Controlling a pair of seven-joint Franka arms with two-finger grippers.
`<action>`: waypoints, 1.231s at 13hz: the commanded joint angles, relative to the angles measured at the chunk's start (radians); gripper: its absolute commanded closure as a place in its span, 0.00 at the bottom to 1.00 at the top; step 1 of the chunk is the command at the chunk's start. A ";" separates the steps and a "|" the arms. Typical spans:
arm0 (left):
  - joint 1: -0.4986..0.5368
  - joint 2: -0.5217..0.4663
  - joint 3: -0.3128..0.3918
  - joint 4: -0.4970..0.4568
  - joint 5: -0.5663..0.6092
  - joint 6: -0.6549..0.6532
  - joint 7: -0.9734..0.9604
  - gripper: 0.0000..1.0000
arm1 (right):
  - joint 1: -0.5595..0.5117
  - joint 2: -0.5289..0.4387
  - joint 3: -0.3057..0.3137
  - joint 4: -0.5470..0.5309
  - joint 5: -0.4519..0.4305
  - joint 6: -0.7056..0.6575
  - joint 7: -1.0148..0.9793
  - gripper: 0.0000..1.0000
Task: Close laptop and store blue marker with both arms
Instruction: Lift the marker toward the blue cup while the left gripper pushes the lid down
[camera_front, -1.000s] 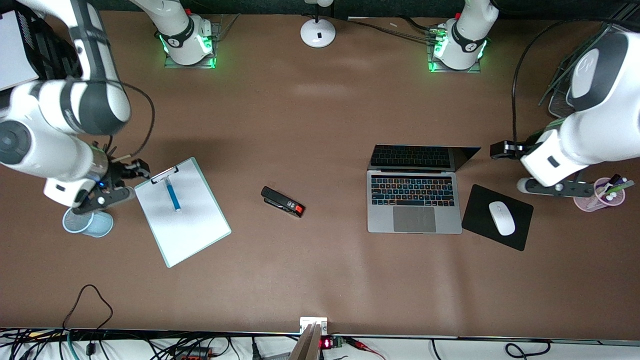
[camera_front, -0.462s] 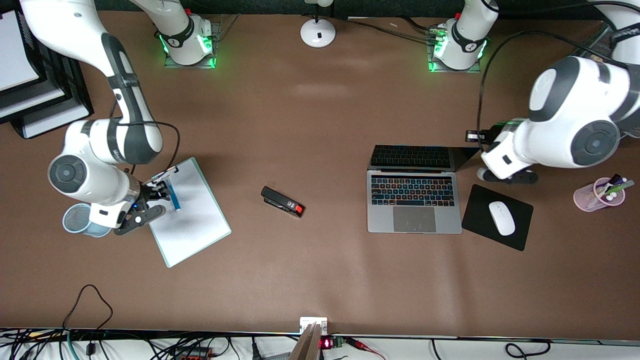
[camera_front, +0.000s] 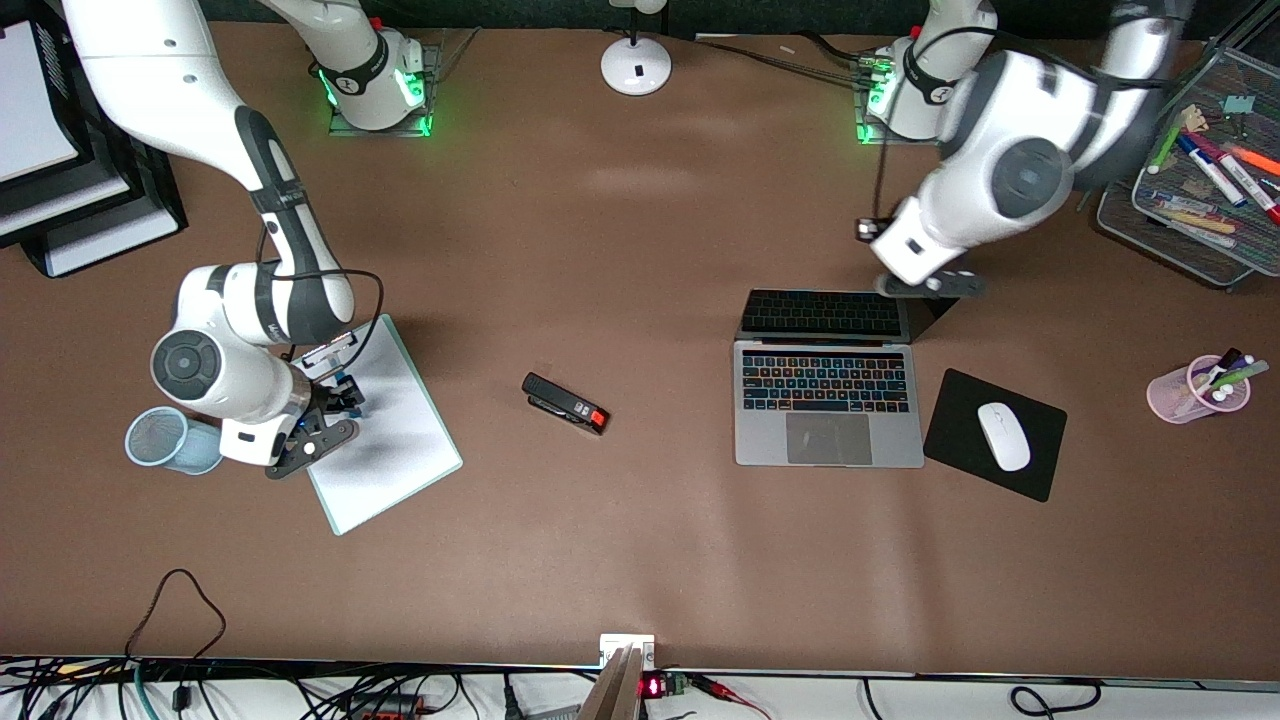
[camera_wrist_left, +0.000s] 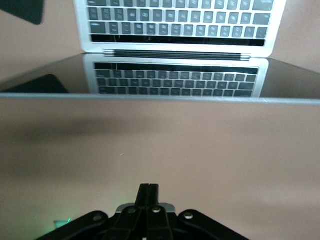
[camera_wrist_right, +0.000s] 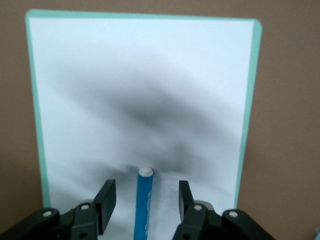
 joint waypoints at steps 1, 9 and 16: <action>0.013 -0.032 -0.017 -0.106 -0.009 0.164 0.005 1.00 | -0.009 0.015 0.005 -0.028 0.018 0.043 -0.032 0.46; 0.015 0.114 -0.011 -0.104 -0.001 0.560 0.080 1.00 | -0.010 0.054 0.005 -0.026 0.019 0.057 -0.031 0.65; 0.028 0.270 0.026 0.067 0.068 0.584 0.093 1.00 | -0.010 0.014 0.005 0.000 0.021 0.024 -0.022 1.00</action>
